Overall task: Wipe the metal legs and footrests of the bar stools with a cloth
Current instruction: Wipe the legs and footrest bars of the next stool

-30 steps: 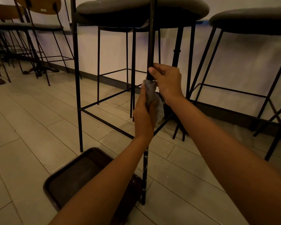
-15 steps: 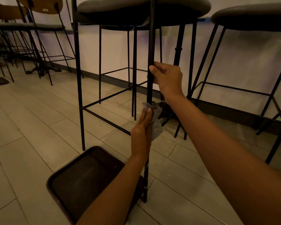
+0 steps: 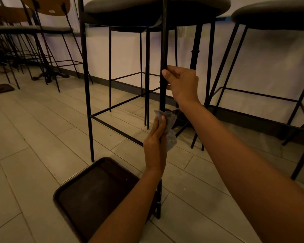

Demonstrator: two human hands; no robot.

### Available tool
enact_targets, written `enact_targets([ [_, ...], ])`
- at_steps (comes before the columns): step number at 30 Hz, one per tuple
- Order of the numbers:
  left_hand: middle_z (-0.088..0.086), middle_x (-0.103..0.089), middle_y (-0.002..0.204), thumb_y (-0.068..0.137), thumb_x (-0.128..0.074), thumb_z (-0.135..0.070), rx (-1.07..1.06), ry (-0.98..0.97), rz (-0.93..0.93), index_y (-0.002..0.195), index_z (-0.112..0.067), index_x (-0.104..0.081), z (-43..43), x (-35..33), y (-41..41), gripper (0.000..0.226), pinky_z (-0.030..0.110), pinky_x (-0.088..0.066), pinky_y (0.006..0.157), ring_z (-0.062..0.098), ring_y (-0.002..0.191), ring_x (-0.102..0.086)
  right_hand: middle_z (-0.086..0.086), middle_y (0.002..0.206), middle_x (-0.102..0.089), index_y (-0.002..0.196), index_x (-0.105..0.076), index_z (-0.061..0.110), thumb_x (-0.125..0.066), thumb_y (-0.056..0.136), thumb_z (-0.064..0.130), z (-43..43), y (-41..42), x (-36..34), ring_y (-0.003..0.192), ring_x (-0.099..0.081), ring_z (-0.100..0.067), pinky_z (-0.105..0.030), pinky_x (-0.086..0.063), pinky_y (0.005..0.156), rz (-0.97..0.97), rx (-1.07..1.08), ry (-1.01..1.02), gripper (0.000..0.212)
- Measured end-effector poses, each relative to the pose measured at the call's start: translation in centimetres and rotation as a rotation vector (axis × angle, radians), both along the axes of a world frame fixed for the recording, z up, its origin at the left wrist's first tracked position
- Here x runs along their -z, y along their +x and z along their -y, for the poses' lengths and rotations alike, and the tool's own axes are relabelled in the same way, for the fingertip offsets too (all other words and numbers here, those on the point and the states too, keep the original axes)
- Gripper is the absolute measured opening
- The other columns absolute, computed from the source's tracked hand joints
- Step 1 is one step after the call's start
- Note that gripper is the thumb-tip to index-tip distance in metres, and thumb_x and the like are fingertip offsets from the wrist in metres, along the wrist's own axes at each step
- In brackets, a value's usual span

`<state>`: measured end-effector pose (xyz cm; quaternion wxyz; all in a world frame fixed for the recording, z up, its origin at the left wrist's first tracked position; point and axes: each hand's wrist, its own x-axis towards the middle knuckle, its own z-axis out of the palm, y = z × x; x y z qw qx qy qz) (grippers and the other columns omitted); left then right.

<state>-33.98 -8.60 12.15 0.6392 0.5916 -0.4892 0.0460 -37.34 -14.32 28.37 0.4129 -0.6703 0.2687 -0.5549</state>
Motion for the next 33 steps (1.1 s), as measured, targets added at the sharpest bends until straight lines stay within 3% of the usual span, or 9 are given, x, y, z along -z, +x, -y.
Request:
enact_targets([
  [4,0.007,-0.034,0.148,0.090,-0.052,-0.005,0.027,0.029,-0.062,0.138,-0.015,-0.035,-0.5,0.9,0.0,0.052,0.006,-0.031,0.104,0.014,0.132,-0.038,-0.009,0.090,-0.066,0.109,-0.063,-0.002,-0.060,0.086,0.008,-0.2,-0.1,-0.1,0.087,-0.064,-0.020,-0.043,-0.054,0.088,-0.014,0.004,-0.010,0.025],
  [12,0.003,-0.032,0.147,0.090,-0.050,0.001,0.021,0.006,-0.108,0.136,-0.014,-0.036,-0.4,1.2,-0.6,0.051,-0.001,-0.028,0.100,0.010,0.133,-0.034,-0.016,0.107,-0.067,0.114,-0.061,-0.001,-0.060,0.087,0.009,-0.2,0.0,-0.1,0.096,-0.064,-0.022,-0.042,-0.054,0.088,-0.031,0.020,-0.019,0.029],
  [16,-0.002,-0.029,0.145,0.089,-0.051,0.005,0.045,0.031,-0.089,0.136,-0.003,-0.039,-1.0,3.7,-0.8,0.050,0.000,-0.031,0.099,-0.009,0.129,-0.031,-0.016,0.111,-0.066,0.116,-0.060,-0.001,-0.060,0.087,0.009,-0.3,-0.1,-0.2,0.100,-0.063,-0.022,-0.042,-0.053,0.090,-0.030,0.014,-0.003,0.030],
  [23,0.006,-0.033,0.146,0.087,-0.053,0.007,-0.064,0.000,-0.105,0.133,-0.008,-0.040,-0.5,3.6,-1.4,0.051,0.006,-0.029,0.106,0.005,0.132,-0.033,-0.016,0.111,-0.066,0.115,-0.059,-0.002,-0.060,0.087,0.009,-0.2,0.0,-0.1,0.098,-0.063,-0.020,-0.041,-0.053,0.090,-0.021,0.014,-0.003,0.031],
  [27,-0.008,-0.036,0.137,0.088,-0.053,0.006,-0.071,-0.016,-0.164,0.127,-0.003,-0.053,-0.4,4.0,-1.5,0.040,0.002,-0.034,0.099,-0.008,0.125,-0.037,-0.018,0.113,-0.065,0.117,-0.058,-0.003,-0.060,0.087,0.010,0.0,0.0,-0.1,0.102,-0.063,-0.023,-0.041,-0.053,0.090,-0.030,0.018,-0.013,0.033],
  [31,-0.029,-0.025,0.133,0.095,-0.043,-0.008,-0.045,0.164,-0.171,0.132,-0.019,-0.050,-1.2,5.9,-1.5,0.039,-0.004,-0.031,0.090,-0.024,0.116,-0.024,-0.019,0.115,-0.064,0.118,-0.057,-0.003,-0.060,0.086,0.010,0.2,0.0,0.0,0.104,-0.062,-0.025,-0.042,-0.052,0.091,-0.030,0.012,-0.012,0.034],
  [33,-0.030,-0.027,0.132,0.094,-0.044,-0.004,-0.049,0.138,-0.176,0.133,-0.012,-0.049,-1.3,6.5,-1.8,0.040,-0.004,-0.033,0.089,-0.027,0.115,-0.026,-0.019,0.114,-0.064,0.118,-0.057,-0.003,-0.060,0.086,0.009,0.3,0.1,0.0,0.104,-0.062,-0.025,-0.043,-0.053,0.091,-0.022,0.012,-0.012,0.034],
])
